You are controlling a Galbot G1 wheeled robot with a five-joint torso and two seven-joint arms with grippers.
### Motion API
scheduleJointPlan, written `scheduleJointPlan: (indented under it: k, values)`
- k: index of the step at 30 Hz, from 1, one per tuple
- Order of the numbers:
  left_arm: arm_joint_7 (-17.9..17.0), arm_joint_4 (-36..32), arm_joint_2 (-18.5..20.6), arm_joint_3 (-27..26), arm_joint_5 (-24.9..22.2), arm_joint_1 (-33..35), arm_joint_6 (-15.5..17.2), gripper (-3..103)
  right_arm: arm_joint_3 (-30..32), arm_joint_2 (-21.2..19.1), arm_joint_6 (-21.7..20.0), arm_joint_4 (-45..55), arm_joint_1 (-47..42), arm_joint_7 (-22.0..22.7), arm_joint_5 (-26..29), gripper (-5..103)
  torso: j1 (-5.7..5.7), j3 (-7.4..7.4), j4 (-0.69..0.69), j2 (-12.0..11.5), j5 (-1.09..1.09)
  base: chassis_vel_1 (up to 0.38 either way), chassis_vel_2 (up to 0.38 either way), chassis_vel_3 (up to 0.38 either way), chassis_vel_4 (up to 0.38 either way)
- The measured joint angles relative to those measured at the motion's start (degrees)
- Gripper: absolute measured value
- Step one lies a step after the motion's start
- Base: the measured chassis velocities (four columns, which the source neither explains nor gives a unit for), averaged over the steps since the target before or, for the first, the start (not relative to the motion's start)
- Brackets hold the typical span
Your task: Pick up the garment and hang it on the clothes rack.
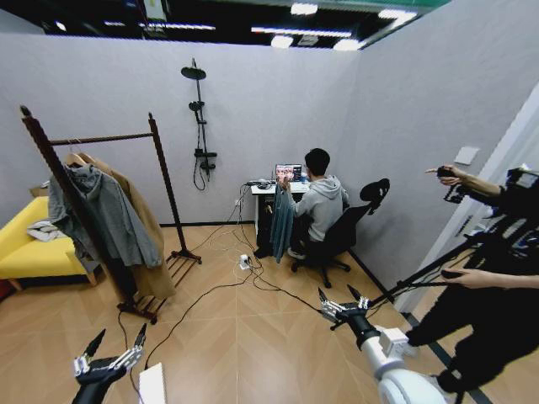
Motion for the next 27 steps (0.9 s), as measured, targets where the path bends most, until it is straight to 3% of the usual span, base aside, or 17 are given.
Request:
scheduleJointPlan:
  k: [10, 26, 27]
  values:
    - [0.0, 0.0, 0.0, 0.0, 0.0, 0.0, 0.0, 100, 0.4, 0.1, 0.9, -0.2, -0.7, -0.7, 0.3, 100, 0.0, 0.0, -0.01, 0.0, -0.01, -0.1, 0.117, 0.114, -0.091]
    - [0.0, 0.0, 0.0, 0.0, 0.0, 0.0, 0.0, 100, 0.0, 0.5, 1.3, -1.1, -0.6, -1.6, -0.1, 100, 0.03, 0.01, -0.01, 0.0, -0.04, -0.27, 0.272, 0.27, -0.271]
    - [0.0, 0.0, 0.0, 0.0, 0.0, 0.0, 0.0, 100, -0.1, 0.5, 1.3, -1.2, -0.5, -1.6, -0.1, 100, 0.02, 0.02, 0.01, 0.0, 0.06, -0.344, 0.372, 0.34, -0.366]
